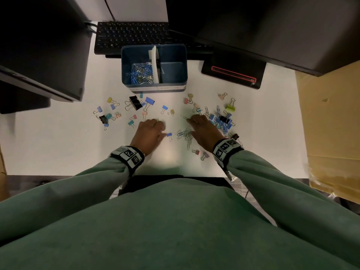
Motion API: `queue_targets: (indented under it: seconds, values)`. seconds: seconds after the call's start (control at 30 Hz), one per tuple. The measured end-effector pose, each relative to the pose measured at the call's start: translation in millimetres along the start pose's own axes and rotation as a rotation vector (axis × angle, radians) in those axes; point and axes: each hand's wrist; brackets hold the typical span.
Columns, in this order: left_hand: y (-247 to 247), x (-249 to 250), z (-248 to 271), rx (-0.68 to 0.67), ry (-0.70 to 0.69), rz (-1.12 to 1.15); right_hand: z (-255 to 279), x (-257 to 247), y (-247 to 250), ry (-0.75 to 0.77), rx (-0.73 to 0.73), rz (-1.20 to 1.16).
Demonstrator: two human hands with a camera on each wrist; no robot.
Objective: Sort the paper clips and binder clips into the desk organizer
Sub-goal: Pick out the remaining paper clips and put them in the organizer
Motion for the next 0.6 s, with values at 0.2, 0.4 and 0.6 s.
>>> queue_targets:
  seconds: [0.2,0.4,0.6]
  values:
    - [-7.8,36.2,-11.6,-0.061,-0.011,0.075,21.9,6.7,3.0,0.102,-0.021,-0.020]
    - [-11.9,65.2,-31.2,-0.251,0.016,0.031,17.2,-1.2,-0.7,0.026,-0.040,-0.010]
    - [-13.3,66.0,-36.6,-0.192,0.044,0.095,-6.5,-11.2,-13.9,-0.034,-0.010,-0.015]
Point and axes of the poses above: each hand's wrist, its own z-axis away from the middle knuckle, its own y-axis out of the back of the hand, x = y × z, and after that the axes turned 6 degrees about -z, right-handed
